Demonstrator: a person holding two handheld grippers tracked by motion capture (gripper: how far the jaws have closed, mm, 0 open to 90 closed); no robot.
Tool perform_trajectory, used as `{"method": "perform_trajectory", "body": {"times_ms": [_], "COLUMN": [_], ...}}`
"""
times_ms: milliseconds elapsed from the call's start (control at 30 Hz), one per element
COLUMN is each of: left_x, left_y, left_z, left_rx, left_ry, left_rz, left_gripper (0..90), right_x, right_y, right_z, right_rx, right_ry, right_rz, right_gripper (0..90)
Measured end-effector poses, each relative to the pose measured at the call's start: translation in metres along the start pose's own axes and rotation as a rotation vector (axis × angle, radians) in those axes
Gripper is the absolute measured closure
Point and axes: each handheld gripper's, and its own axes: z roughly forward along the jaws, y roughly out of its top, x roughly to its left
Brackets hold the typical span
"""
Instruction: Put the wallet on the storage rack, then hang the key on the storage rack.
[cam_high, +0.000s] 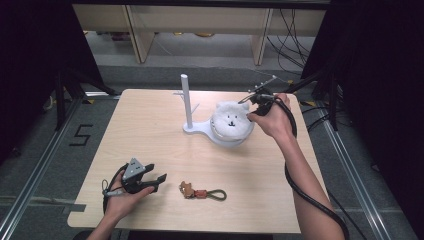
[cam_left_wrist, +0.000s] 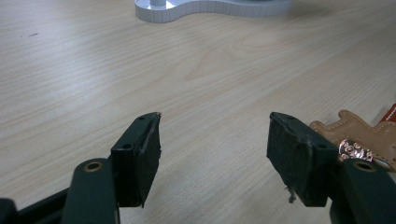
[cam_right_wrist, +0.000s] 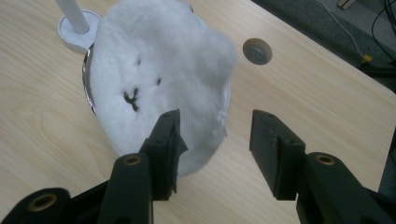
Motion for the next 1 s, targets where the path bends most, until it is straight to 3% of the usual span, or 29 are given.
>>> {"method": "perform_trajectory", "body": {"times_ms": [100,267,300,500,533,567,600,633,733,867,900,933,1000], "left_x": [0.000,-0.001,-0.001,-0.001,-0.001,-0.001,-0.001,-0.001,0.000,-0.002,-0.003,-0.004,-0.006], "left_y": [0.000,0.000,0.000,0.000,0.000,0.000,0.000,0.000,0.000,0.003,0.005,0.005,0.007], "left_z": [0.000,-0.001,-0.001,-0.001,-0.001,-0.001,-0.002,-0.002,-0.002,-0.003,-0.004,-0.004,-0.006], "left_rx": [-0.001,-0.003,-0.005,-0.003,-0.002,-0.002,-0.003,-0.002,-0.013,-0.018,-0.019,-0.017,-0.020], "left_ry": [0.001,0.009,0.008,0.015,0.015,0.015,0.015,0.015,0.006,0.001,0.003,0.003,-0.009], "left_rz": [-0.001,-0.002,-0.002,-0.005,-0.005,-0.005,-0.005,-0.005,-0.005,0.004,0.007,0.010,0.023], "left_gripper": [34.2,34.0,34.0,33.7,33.7,33.6,33.6,33.6,33.5,33.1,33.0,33.0,32.6], "right_x": [-0.007,-0.016,-0.019,-0.027,-0.027,-0.027,-0.032,-0.021,-0.026,-0.026,-0.024,-0.026,-0.027], "right_y": [-0.011,-0.033,-0.037,-0.063,-0.071,-0.071,-0.074,-0.077,-0.087,-0.096,-0.098,-0.100,-0.107], "right_z": [-0.003,-0.008,-0.008,-0.004,-0.002,-0.002,0.001,-0.003,0.002,0.004,0.005,0.005,0.006], "right_rx": [-0.023,-0.036,-0.041,-0.012,0.008,0.008,-0.016,0.061,0.061,0.068,0.062,0.068,0.075], "right_ry": [0.006,0.013,0.014,0.038,0.049,0.049,0.044,0.059,0.064,0.064,0.070,0.067,0.070], "right_rz": [0.013,0.077,0.067,0.103,0.127,0.127,0.065,0.238,0.213,0.233,0.264,0.236,0.248], "right_gripper": [56.1,59.6,60.7,70.3,72.1,72.1,72.8,73.4,73.9,73.1,72.8,72.3,71.4]}}
